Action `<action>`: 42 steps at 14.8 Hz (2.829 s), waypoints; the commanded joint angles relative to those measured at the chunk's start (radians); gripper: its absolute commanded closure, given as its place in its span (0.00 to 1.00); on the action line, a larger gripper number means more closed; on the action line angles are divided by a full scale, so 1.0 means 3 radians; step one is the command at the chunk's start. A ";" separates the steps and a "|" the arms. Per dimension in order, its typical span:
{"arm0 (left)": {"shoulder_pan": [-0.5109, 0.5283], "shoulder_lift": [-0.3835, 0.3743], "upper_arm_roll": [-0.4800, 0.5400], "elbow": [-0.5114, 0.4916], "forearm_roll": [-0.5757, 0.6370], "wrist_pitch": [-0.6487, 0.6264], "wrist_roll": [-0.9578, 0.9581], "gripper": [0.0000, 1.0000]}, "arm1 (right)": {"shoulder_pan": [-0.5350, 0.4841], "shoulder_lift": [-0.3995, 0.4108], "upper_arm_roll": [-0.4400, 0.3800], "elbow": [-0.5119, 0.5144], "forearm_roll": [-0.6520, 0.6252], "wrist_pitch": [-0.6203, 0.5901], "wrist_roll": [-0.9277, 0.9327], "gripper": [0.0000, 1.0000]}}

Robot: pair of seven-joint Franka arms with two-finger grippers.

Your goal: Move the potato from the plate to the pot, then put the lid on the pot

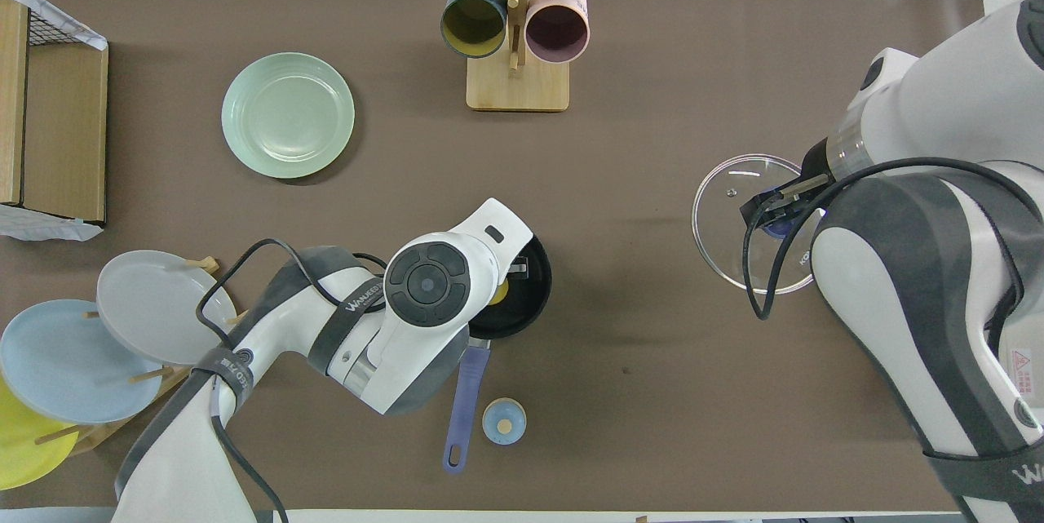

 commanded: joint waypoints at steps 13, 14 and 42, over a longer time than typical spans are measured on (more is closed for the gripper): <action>-0.0032 -0.0030 0.0076 -0.0035 0.0183 -0.0009 0.0332 0.00 | -0.0034 0.0024 0.0034 0.0082 -0.0038 -0.0036 0.0057 1.00; 0.0054 -0.0065 0.0066 0.0067 0.0183 -0.0192 0.0347 0.00 | -0.0034 0.0024 0.0034 0.0087 -0.0038 -0.0036 0.0062 1.00; 0.1978 -0.0705 0.0081 0.1903 -0.0150 -0.3251 0.2490 0.00 | 0.0943 0.1123 0.1246 0.0496 -0.0886 0.0838 0.3115 1.00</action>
